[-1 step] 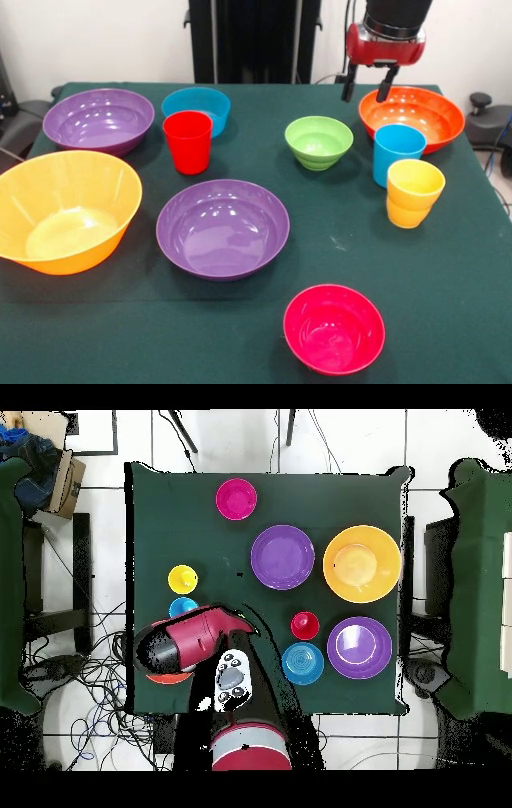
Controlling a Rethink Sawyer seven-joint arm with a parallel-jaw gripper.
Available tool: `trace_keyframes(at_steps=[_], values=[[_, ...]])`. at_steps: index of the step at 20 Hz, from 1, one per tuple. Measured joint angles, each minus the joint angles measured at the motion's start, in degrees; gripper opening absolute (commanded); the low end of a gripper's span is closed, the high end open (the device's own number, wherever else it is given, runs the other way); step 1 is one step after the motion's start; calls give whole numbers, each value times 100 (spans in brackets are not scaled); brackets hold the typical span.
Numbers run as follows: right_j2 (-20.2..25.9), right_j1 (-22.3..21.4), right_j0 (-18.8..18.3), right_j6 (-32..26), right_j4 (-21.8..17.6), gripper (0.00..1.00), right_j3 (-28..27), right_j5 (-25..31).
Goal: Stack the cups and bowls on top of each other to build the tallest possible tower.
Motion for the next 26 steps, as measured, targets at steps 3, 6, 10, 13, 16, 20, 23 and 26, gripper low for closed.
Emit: trace_keyframes(at_steps=[3, 6, 10, 13, 16, 20, 23, 26], values=[[-14, 11, 22, 0, 0, 100, 0, -1], [-37, 54, 60, 0, 0, 100, 0, -1], [-82, 120, 123, 0, 0, 100, -1, -1], [-115, 173, 167, 0, 0, 100, 0, -1], [-171, 228, 207, 0, 1, 100, -1, -11], [-247, 356, 230, 0, 1, 100, -2, -98], [-278, 445, 229, 0, 1, 100, -3, -165], [-280, 482, 230, 0, 2, 100, -3, -173]])
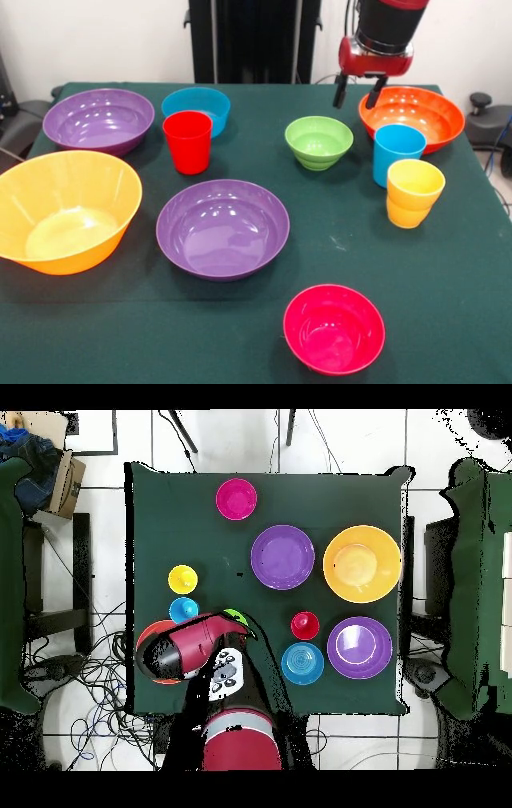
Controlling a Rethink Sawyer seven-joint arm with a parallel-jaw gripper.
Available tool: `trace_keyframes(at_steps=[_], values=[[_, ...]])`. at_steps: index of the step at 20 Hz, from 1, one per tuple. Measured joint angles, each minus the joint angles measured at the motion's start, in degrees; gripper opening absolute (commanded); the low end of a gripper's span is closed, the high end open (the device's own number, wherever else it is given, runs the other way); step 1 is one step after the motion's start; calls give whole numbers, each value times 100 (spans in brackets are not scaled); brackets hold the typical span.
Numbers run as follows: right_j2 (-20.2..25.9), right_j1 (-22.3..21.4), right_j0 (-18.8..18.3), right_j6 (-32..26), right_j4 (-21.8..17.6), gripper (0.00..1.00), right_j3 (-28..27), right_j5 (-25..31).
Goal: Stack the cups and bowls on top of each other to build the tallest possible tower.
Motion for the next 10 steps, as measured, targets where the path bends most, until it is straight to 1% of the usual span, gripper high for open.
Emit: trace_keyframes(at_steps=[10], values=[[-12, 61, 7, 0, 0, 100, -1, 0]])
